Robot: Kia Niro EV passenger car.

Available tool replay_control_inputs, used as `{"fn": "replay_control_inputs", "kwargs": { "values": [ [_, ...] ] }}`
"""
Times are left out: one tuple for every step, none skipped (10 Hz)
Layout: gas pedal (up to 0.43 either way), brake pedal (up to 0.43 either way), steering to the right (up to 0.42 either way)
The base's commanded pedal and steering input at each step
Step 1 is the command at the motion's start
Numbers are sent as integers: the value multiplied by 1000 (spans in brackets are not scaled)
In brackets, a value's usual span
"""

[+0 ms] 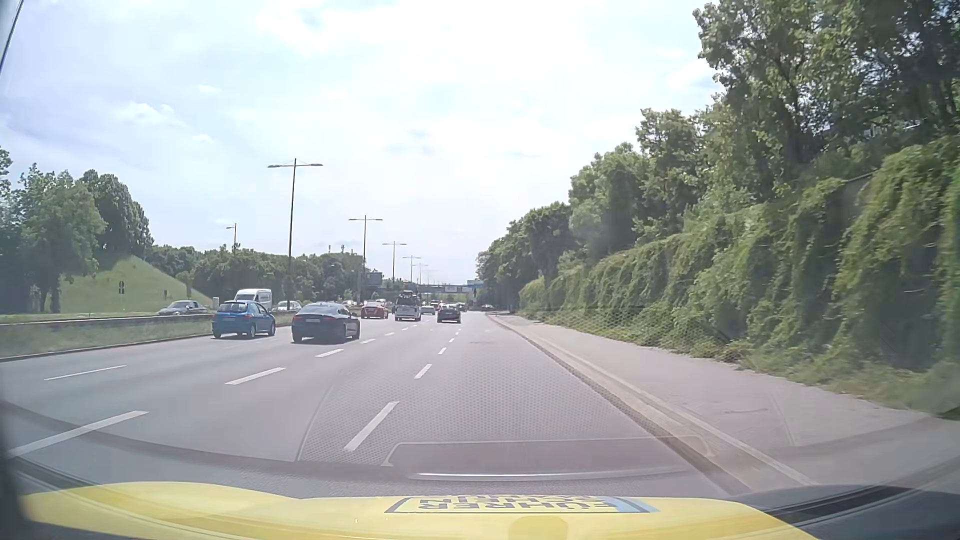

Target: Follow the waypoints while adhering to traffic rules and regulations

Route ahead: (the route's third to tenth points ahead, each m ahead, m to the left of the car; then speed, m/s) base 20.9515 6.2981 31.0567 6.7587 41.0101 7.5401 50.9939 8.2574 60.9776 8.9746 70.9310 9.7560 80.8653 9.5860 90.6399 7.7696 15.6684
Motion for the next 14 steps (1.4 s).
{"fn": "replay_control_inputs", "kwargs": {
  "values": [
    [67, 0, -5],
    [67, 0, -4],
    [67, 0, -4],
    [67, 0, -5],
    [67, 0, -5],
    [67, 0, -5],
    [67, 0, -4],
    [67, 0, -4],
    [67, 0, -4],
    [67, 0, -4],
    [67, 0, -3],
    [59, 0, -4],
    [59, 0, -4],
    [59, 0, -4]
  ]
}}
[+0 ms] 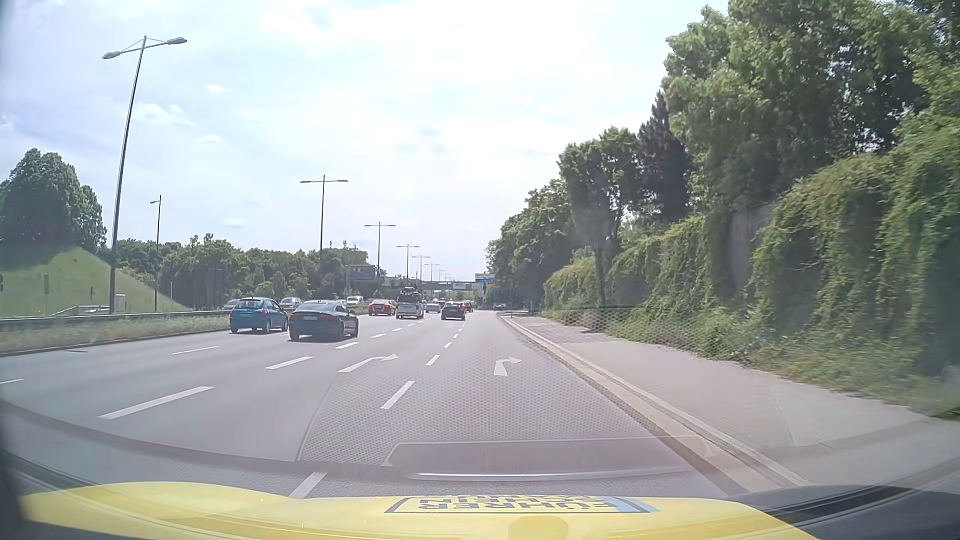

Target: Follow the waypoints while adhering to traffic rules and regulations

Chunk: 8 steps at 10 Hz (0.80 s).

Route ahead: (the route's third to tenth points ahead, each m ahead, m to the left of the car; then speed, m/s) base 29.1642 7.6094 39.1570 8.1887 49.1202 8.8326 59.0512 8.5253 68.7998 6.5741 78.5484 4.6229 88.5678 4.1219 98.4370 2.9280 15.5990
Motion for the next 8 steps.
{"fn": "replay_control_inputs", "kwargs": {
  "values": [
    [59, 0, -4],
    [47, 0, -4],
    [47, 0, -3],
    [39, 0, -4],
    [28, 0, -4],
    [28, 0, -4],
    [28, 0, -3],
    [28, 0, -4]
  ]
}}
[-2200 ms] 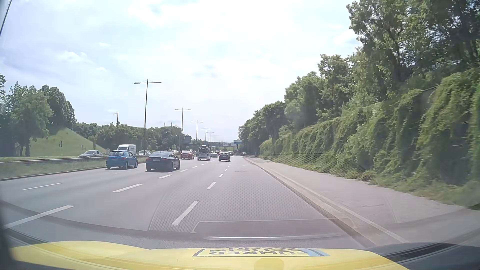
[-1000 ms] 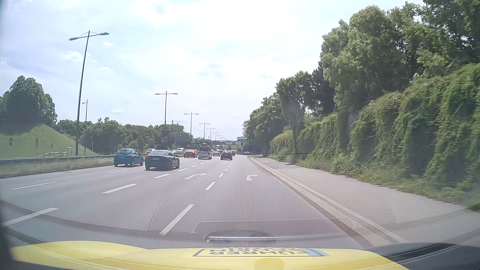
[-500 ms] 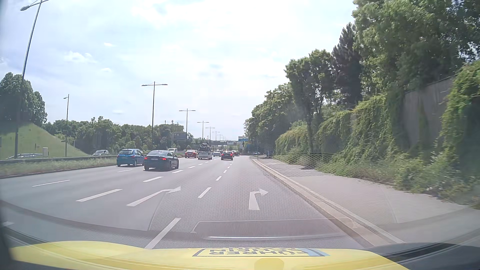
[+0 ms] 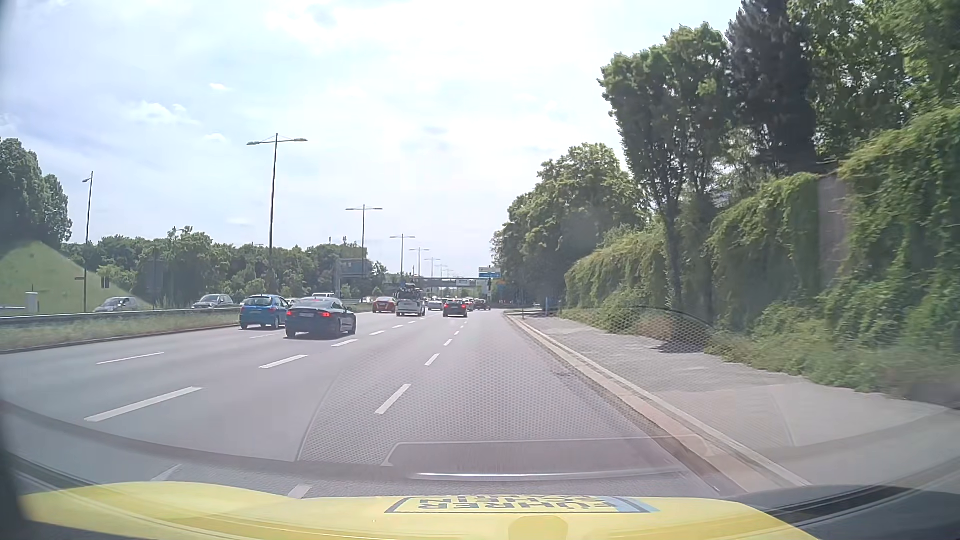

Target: Follow the waypoints while adhering to traffic rules and regulations

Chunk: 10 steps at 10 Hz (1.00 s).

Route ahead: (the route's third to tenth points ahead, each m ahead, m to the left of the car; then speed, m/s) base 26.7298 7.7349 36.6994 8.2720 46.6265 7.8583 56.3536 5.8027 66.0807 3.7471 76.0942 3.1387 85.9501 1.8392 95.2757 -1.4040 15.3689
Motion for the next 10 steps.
{"fn": "replay_control_inputs", "kwargs": {
  "values": [
    [28, 0, -4],
    [28, 0, -2],
    [28, 0, -2],
    [28, 0, -2],
    [28, 0, -2],
    [20, 0, -3],
    [0, 0, -2],
    [0, 0, -2],
    [0, 0, -2],
    [0, 0, -3]
  ]
}}
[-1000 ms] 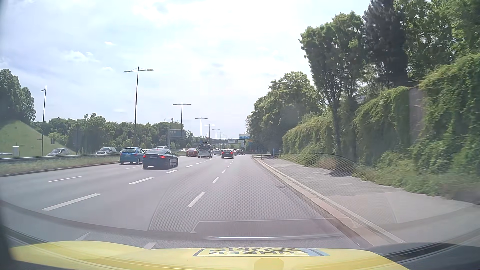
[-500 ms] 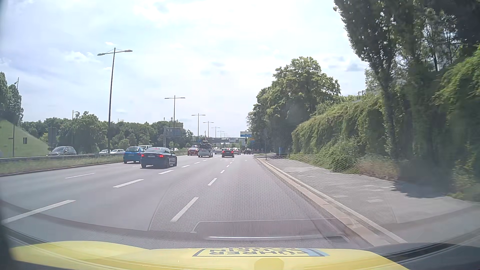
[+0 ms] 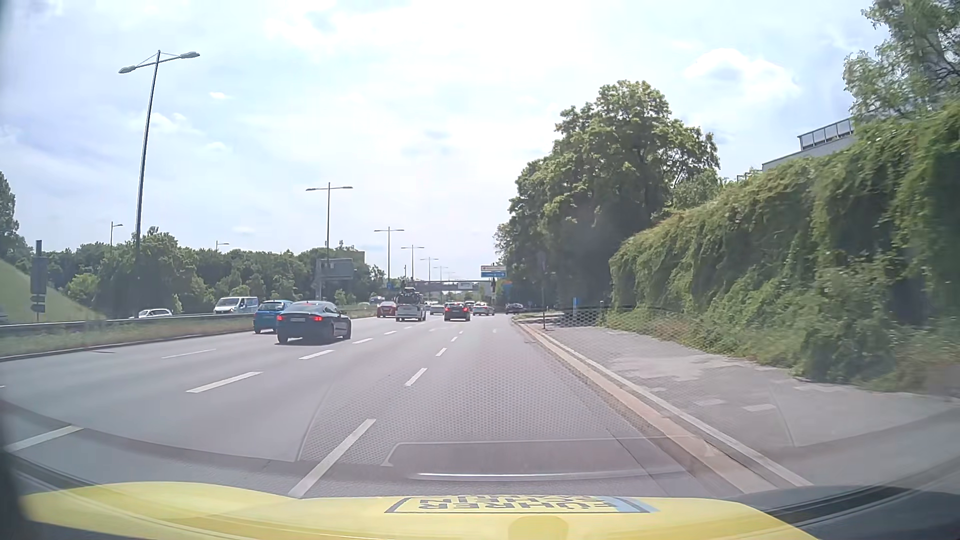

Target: Follow the waypoints while adhering to traffic rules and regulations

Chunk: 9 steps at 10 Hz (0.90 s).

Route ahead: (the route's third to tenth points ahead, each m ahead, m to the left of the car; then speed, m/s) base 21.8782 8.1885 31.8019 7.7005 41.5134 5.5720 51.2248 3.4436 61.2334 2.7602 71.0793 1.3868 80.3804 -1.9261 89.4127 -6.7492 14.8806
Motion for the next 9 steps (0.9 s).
{"fn": "replay_control_inputs", "kwargs": {
  "values": [
    [0, 0, -3],
    [0, 0, -3],
    [0, 0, -3],
    [0, 0, -3],
    [0, 0, -3],
    [0, 0, -3],
    [0, 0, -3],
    [0, 0, -3],
    [0, 0, -3]
  ]
}}
